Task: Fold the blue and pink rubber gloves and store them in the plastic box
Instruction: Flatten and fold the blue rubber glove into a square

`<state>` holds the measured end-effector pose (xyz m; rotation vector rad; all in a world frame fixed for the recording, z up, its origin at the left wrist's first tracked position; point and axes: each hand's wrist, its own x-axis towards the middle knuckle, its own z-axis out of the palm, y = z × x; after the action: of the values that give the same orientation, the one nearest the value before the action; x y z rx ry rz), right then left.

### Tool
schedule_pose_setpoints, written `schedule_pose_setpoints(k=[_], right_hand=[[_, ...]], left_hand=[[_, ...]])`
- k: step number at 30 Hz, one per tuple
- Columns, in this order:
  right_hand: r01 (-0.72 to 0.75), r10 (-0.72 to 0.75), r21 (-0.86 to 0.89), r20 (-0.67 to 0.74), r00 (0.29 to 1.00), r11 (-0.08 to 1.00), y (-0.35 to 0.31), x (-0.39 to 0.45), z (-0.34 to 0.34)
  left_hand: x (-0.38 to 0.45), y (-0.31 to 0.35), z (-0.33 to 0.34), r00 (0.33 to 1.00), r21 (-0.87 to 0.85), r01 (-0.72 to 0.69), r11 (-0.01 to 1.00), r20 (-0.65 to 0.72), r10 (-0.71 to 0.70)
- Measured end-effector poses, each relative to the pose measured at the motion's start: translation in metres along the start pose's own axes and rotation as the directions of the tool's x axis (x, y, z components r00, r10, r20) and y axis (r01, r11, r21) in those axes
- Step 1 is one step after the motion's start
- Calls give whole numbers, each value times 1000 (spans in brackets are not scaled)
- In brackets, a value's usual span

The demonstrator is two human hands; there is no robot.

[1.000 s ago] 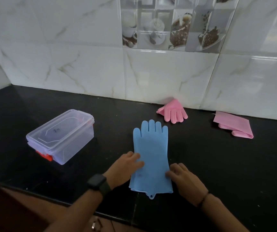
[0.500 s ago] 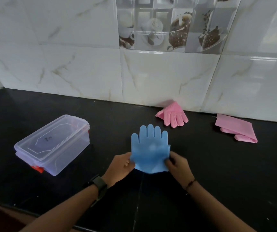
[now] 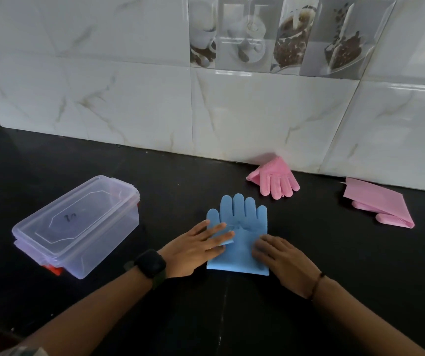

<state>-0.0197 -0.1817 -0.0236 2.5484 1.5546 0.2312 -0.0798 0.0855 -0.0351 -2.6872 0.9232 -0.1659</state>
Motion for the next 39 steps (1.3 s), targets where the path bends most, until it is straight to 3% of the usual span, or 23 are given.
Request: schedule_pose_setpoints(k=[3, 5, 7, 9, 11, 15, 19, 20, 22, 24, 26, 28, 30, 32, 36, 39], right_hand=[[66, -57, -81, 106, 993, 995, 13, -3, 1], [80, -86, 40, 176, 981, 996, 21, 2, 8], [17, -66, 193, 251, 966, 981, 28, 10, 11], [-15, -49, 267, 234, 971, 964, 32, 14, 16], [-53, -21, 348, 204, 979, 936, 32, 15, 20], [-56, -15, 435, 160, 987, 899, 32, 17, 27], [-26, -41, 417, 150, 988, 908, 32, 17, 25], [-46, -6, 457, 112, 994, 888, 31, 17, 25], [-186, 240, 640, 3, 971, 745, 28, 23, 22], [-316, 546, 802, -15, 837, 506, 28, 41, 15], [-400, 731, 829, -16, 682, 392, 33, 70, 12], [-540, 808, 765, 43, 587, 352, 42, 101, 12], [-728, 850, 607, 158, 503, 318, 48, 125, 12], [-839, 859, 412, 208, 467, 356, 52, 142, 17], [-885, 875, 221, 181, 449, 409, 55, 156, 21], [-911, 901, 221, 188, 391, 349, 49, 149, 22]], left_hand=[[4, -9, -1, 996, 103, -83, 991, 20, 82], [8, -17, 1, 990, 108, -139, 984, 4, 140], [10, -26, 8, 989, -37, -138, 990, 40, 139], [11, -30, 11, 993, -187, -61, 981, 90, 79], [10, -26, 15, 999, -271, -35, 962, 17, 41], [12, -18, 23, 979, -279, -52, 959, -202, -6], [19, -13, 27, 924, -481, 36, 876, -319, -213], [22, -13, 25, 912, -607, 92, 789, -267, -312], [30, -19, 20, 868, -835, 238, 495, -45, -494], [42, -28, 12, 791, -940, 318, 123, 191, -581], [59, -40, 8, 681, -918, 331, -216, 391, -619], [77, -53, 7, 560, -839, 392, -377, 543, -626], [92, -63, 5, 472, -796, 489, -357, 585, -659], [105, -69, 1, 437, -752, 630, -194, 550, -712], [129, -57, 1, 425, -489, 849, 201, 407, -808], [136, -41, 9, 464, -398, 856, 331, 308, -831]])
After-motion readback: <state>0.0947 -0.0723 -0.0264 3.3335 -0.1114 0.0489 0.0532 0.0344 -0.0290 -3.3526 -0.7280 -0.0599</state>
